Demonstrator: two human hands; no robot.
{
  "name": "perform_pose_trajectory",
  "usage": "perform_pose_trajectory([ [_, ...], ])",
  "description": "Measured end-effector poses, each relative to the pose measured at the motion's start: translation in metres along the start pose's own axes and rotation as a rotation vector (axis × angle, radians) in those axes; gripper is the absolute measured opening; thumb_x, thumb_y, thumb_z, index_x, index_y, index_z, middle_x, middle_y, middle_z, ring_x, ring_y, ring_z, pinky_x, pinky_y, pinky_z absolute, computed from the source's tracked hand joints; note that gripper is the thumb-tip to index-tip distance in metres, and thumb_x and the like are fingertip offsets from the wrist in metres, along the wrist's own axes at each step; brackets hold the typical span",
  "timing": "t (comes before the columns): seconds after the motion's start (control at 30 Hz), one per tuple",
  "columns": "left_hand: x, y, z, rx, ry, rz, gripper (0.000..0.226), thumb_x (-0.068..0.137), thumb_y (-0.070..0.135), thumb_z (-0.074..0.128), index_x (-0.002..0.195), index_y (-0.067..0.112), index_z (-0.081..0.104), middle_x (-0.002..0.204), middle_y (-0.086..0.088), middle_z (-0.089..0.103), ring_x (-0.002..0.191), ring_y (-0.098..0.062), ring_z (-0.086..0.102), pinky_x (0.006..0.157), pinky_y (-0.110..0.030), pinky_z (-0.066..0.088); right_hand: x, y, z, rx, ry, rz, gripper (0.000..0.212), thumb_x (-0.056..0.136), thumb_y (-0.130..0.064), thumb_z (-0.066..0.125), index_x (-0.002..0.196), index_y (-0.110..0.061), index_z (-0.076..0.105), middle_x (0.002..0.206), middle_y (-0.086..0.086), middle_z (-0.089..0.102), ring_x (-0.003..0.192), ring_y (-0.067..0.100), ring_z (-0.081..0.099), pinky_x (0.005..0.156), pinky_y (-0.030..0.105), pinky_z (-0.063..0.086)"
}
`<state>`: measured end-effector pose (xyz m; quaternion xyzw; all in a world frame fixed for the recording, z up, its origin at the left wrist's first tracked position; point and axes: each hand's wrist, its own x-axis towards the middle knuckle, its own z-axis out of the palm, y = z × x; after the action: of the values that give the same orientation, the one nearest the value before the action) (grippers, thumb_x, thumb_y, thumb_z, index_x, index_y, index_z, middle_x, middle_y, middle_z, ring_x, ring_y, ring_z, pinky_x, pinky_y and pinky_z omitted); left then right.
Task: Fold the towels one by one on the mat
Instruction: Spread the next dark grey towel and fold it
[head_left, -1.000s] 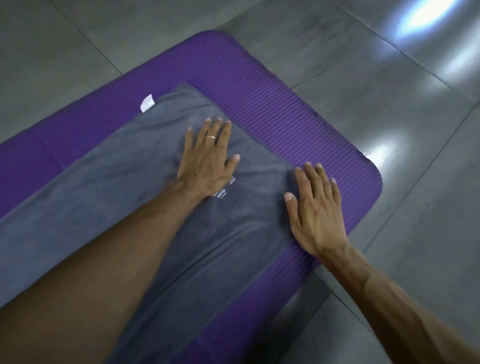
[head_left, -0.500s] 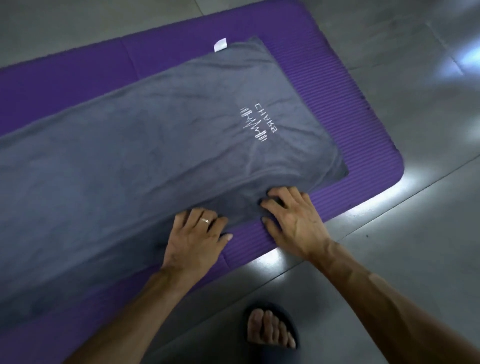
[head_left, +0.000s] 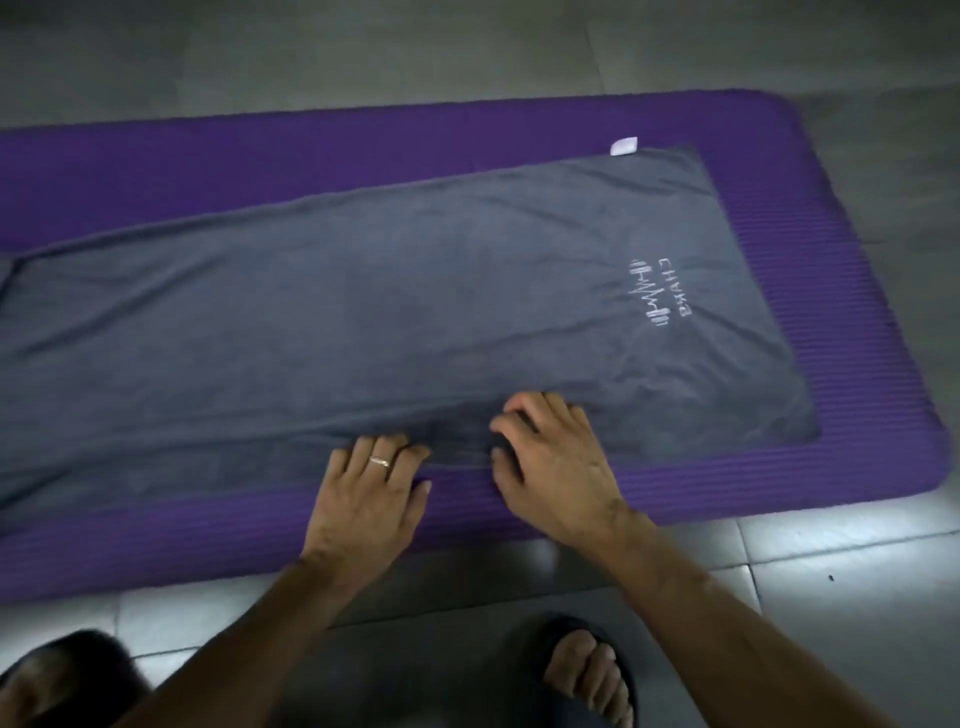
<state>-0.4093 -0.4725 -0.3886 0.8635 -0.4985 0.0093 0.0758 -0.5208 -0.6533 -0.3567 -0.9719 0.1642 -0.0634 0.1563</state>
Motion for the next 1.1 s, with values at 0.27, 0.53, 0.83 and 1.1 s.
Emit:
perform_pose_trajectory([
  [0.27, -0.047, -0.091, -0.014, 0.144, -0.07, -0.162, 0.036, 0.089, 0.039, 0.044, 0.109, 0.019, 0.067, 0.11, -0.005, 0.063, 0.097, -0.029, 0.057, 0.076, -0.04, 0.043, 0.048, -0.068, 0.053, 0.073, -0.155, -0.363, 0.025, 0.078, -0.039, 0.057, 0.085, -0.016, 0.067, 0.097, 0.001, 0.054, 0.09, 0.022, 0.053, 0.075, 0.036, 0.044],
  [0.53, -0.034, -0.124, -0.035, -0.031, -0.137, 0.157, 0.022, 0.087, 0.024, 0.043, 0.091, 0.018, 0.064, 0.089, -0.002, 0.063, 0.082, -0.022, 0.064, 0.074, -0.031, 0.055, 0.036, -0.071, 0.044, -0.093, -0.271, -0.417, 0.042, 0.076, -0.042, 0.069, 0.109, -0.018, 0.063, 0.11, 0.001, 0.054, 0.099, 0.024, 0.053, 0.079, 0.039, 0.047],
  [0.83, -0.064, -0.213, -0.082, 0.098, -0.596, 0.391, 0.048, 0.087, 0.047, 0.032, 0.12, 0.024, 0.06, 0.124, 0.0, 0.061, 0.118, -0.021, 0.057, 0.098, -0.026, 0.045, 0.016, -0.129, 0.063, -0.162, -0.236, -0.304, 0.031, 0.077, -0.039, 0.068, 0.101, -0.02, 0.066, 0.098, 0.0, 0.058, 0.092, 0.022, 0.056, 0.074, 0.037, 0.048],
  [1.1, -0.097, -0.206, -0.037, 0.022, -0.118, -0.116, 0.036, 0.086, 0.046, 0.045, 0.101, 0.019, 0.064, 0.099, -0.007, 0.059, 0.091, -0.031, 0.055, 0.075, -0.042, 0.046, 0.037, -0.147, 0.072, -0.159, -0.249, -0.154, 0.004, 0.083, -0.02, 0.063, 0.084, -0.019, 0.06, 0.086, 0.001, 0.057, 0.083, 0.027, 0.058, 0.07, 0.037, 0.043],
])
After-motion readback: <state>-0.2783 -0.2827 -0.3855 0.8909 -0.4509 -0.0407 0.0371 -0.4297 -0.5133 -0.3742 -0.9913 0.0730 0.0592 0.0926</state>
